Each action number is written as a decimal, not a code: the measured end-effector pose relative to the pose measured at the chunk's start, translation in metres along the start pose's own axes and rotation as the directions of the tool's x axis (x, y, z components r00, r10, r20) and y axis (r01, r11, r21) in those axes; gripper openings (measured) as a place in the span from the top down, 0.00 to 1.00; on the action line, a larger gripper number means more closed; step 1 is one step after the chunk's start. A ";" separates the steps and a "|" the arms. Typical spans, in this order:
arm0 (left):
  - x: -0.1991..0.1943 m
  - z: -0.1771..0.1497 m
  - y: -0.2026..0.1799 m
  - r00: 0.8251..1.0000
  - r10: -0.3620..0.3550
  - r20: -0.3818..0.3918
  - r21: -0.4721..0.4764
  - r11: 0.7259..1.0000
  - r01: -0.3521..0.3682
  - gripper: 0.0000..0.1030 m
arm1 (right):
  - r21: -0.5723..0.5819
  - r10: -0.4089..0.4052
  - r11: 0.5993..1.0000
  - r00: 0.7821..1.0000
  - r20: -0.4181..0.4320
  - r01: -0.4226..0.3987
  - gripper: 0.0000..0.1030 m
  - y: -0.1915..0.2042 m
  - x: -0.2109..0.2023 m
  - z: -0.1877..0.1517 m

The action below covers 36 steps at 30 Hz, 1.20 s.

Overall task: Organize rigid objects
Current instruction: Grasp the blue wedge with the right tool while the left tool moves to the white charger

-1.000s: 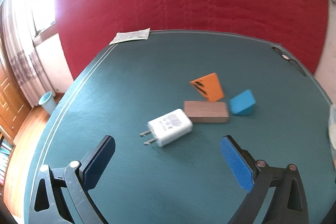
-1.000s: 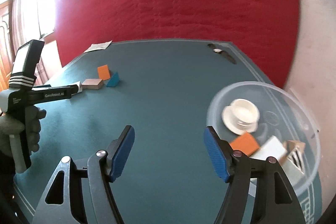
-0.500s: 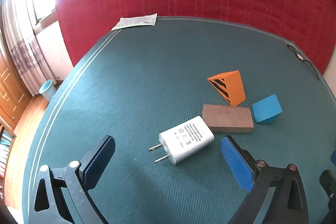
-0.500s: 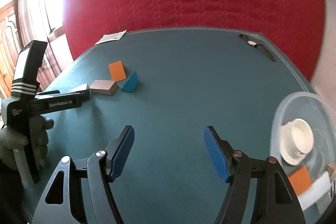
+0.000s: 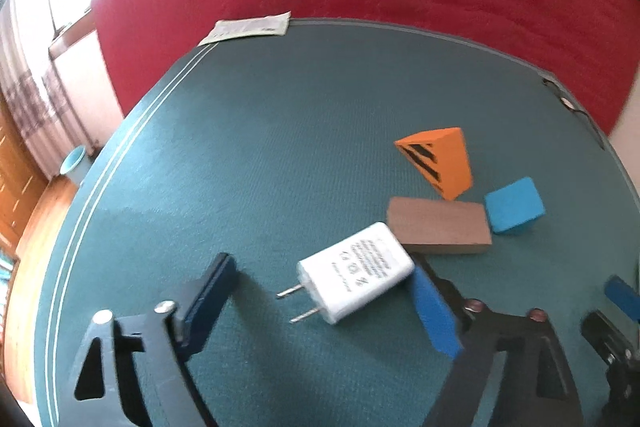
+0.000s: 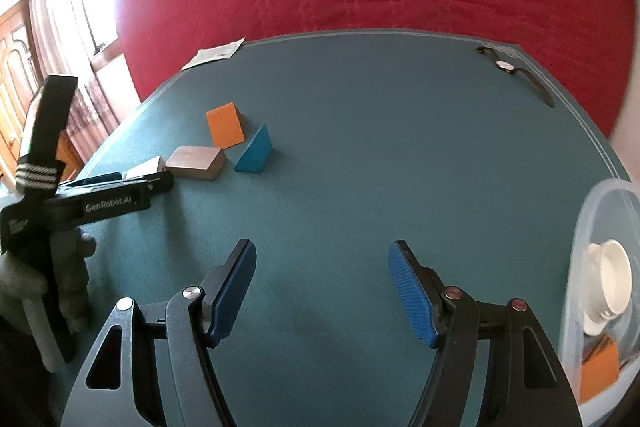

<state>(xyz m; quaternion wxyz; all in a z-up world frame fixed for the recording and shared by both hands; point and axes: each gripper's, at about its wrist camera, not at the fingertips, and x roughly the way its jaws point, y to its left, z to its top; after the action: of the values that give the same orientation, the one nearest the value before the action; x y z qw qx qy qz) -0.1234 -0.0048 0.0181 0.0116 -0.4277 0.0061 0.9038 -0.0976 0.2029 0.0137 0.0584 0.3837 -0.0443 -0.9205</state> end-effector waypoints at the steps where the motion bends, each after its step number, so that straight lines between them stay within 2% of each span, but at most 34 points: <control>1: -0.001 -0.001 -0.001 1.000 -0.010 0.008 0.010 1.000 0.010 0.26 | -0.002 0.005 1.000 1.000 -0.008 -0.005 0.32 0.002 0.004 0.002; 5: -0.004 -0.001 -0.002 0.999 -0.031 0.026 0.020 0.999 0.031 0.38 | -0.004 0.018 1.000 0.999 -0.027 -0.018 0.32 0.009 0.015 0.009; 15: -0.005 -0.002 0.002 0.998 -0.049 0.041 -0.004 0.999 0.049 0.39 | -0.006 0.049 0.999 0.999 -0.009 -0.050 0.32 0.027 0.040 0.035; 20: -0.006 -0.003 0.002 0.998 -0.050 0.042 -0.016 0.999 0.050 0.39 | 0.000 -0.005 1.000 0.999 -0.034 0.005 0.32 0.024 0.052 0.043; 29: -0.007 -0.004 -0.001 0.998 -0.050 0.042 -0.019 0.999 0.051 0.39 | -0.036 -0.024 0.999 0.999 -0.038 0.022 0.32 0.029 0.064 0.055; 36: -0.007 -0.005 0.000 0.998 -0.051 0.042 -0.021 0.998 0.051 0.39 | -0.036 -0.122 0.992 0.992 -0.040 0.121 0.32 0.022 0.073 0.064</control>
<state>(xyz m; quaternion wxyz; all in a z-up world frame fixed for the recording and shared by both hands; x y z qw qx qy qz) -0.1147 -0.0052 0.0201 0.0301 -0.4090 -0.0150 0.9119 -0.1932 0.1728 0.0103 0.0098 0.4039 -0.0041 -0.9147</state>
